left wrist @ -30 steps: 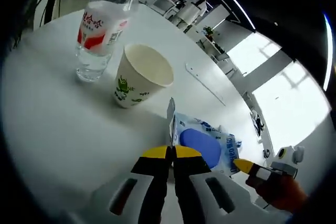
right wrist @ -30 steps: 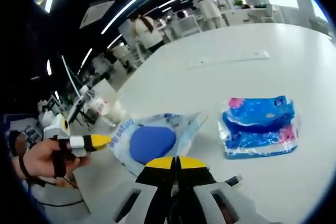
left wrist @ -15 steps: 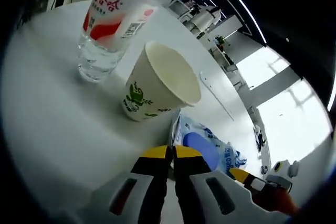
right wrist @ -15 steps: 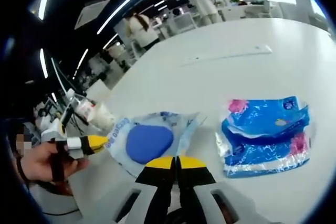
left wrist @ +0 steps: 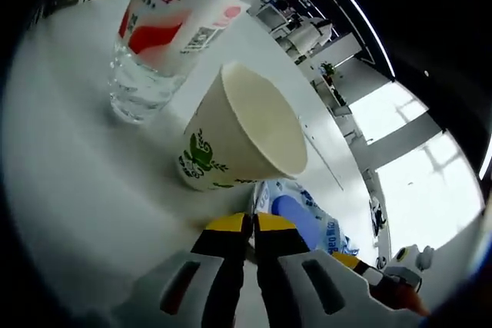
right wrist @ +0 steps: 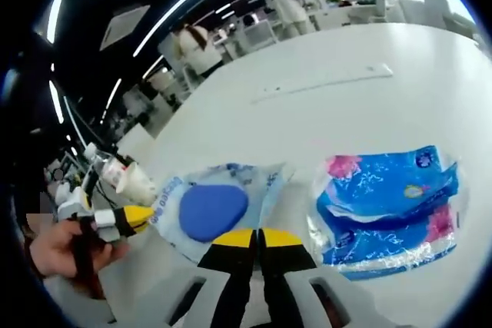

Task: Arrange the tabletop items into an orderly group along one side of the table until the central work area is clear of visible clutter.

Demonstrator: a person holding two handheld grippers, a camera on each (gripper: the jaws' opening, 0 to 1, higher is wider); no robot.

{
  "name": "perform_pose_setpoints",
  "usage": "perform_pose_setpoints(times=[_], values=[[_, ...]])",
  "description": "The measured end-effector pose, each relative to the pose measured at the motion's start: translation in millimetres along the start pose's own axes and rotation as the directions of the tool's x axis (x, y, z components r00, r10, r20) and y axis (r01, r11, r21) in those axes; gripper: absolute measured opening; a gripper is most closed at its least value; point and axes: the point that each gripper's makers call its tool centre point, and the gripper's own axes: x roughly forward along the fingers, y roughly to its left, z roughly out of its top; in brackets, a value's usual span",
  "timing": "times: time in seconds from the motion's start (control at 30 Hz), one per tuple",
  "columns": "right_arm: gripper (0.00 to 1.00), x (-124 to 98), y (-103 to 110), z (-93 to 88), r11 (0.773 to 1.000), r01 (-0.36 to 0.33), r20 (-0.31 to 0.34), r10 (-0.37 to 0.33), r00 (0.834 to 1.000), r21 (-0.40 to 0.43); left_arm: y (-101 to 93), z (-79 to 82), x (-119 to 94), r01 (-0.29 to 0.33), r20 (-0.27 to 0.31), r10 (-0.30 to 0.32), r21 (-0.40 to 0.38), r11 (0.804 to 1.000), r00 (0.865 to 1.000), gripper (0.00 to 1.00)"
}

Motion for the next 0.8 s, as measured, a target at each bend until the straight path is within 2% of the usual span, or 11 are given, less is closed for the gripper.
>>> perform_pose_setpoints(times=[0.23, 0.4, 0.57, 0.7, 0.8], values=[[0.01, 1, -1, -0.2, 1.000, -0.005, -0.004, 0.005, 1.000, 0.002, 6.2, 1.8, 1, -0.015, -0.003, 0.015, -0.013, 1.000, 1.000, 0.01], [0.11, -1, 1, -0.5, 0.999, -0.029, 0.001, 0.029, 1.000, 0.029, 7.1, 0.8, -4, -0.027, -0.005, 0.027, -0.021, 0.999, 1.000, 0.03], [0.12, -7, -1, -2.2, 0.999, -0.023, 0.003, 0.023, 1.000, 0.029, 7.1, -1.5, -14, -0.037, 0.000, 0.037, -0.022, 0.999, 0.999, 0.06], [0.15, -14, 2, -4.1, 0.999, -0.038, 0.004, 0.038, 0.999, 0.025, 9.9, -11.1, -24, -0.045, 0.002, 0.045, -0.026, 0.999, 0.999, 0.06], [0.16, -19, 0, -7.0, 0.999, -0.038, 0.004, 0.038, 0.999, 0.021, 14.1, -25.1, -30, -0.058, -0.019, 0.058, -0.022, 0.998, 0.998, 0.06]])
